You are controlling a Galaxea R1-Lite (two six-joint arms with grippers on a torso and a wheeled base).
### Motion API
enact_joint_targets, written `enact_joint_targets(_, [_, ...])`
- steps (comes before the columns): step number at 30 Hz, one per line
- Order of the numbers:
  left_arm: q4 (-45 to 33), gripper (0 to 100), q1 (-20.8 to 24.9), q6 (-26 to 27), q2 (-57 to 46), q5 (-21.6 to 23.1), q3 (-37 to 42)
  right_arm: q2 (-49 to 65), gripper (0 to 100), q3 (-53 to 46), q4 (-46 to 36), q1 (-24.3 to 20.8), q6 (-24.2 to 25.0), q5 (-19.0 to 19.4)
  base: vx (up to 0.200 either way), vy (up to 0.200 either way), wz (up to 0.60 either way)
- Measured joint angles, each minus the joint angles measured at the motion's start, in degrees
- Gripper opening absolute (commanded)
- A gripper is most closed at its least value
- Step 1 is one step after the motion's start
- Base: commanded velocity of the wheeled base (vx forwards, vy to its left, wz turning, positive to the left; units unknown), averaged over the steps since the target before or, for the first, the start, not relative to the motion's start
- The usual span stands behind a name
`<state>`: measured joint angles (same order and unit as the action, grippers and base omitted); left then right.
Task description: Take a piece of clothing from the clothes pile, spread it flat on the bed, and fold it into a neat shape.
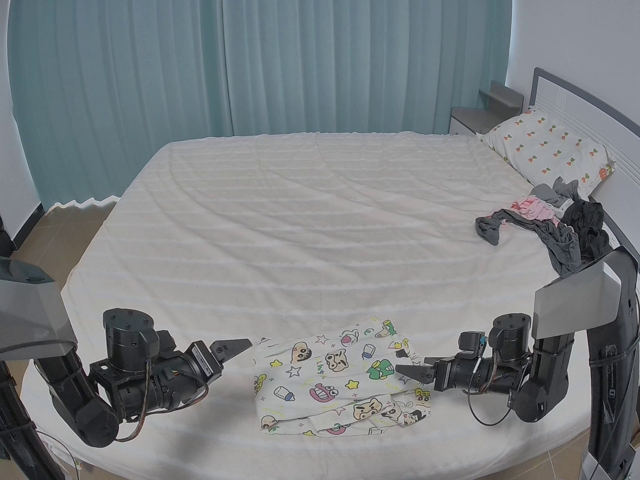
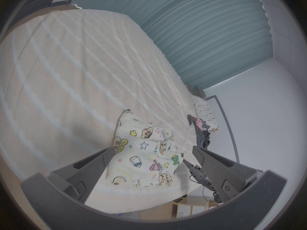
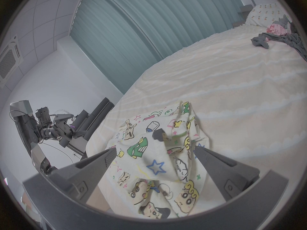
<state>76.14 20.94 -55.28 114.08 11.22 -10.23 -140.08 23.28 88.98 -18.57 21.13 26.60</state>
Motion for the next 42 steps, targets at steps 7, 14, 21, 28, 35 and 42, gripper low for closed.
enact_joint_targets(7, [4.9, 100, -0.2, 0.1, 3.8, 0.1, 2.1, -2.5, 100, 3.4, 0.0, -0.8, -0.3, 2.5, 0.0, 0.0, 0.0])
enact_joint_targets(14, [5.0, 100, -0.3, 0.0, 5.3, 0.1, 2.4, -3.5, 100, 5.6, -2.0, -3.4, -0.7, 3.0, 0.0, 0.0, 0.0])
enact_joint_targets(21, [5.1, 100, -0.3, -0.1, 5.9, 0.1, 2.3, -5.0, 0, 6.5, -3.4, -3.4, -3.3, 4.6, 0.0, 0.0, 0.0])
enact_joint_targets(28, [5.1, 100, -0.4, 0.0, 6.2, 0.1, 2.3, -4.8, 0, 2.6, -0.1, -3.3, -3.1, 6.5, 0.0, 0.0, 0.0])
enact_joint_targets(35, [5.1, 100, -0.5, 0.0, 6.3, 0.1, 2.4, -1.6, 0, -2.1, 0.0, -2.7, -2.6, 9.0, 0.0, 0.0, 0.0])
enact_joint_targets(42, [5.1, 100, -0.5, 0.1, 6.3, 0.1, 2.4, 1.4, 0, -7.0, 0.0, -2.9, -2.4, 10.0, 0.0, 0.0, 0.0])
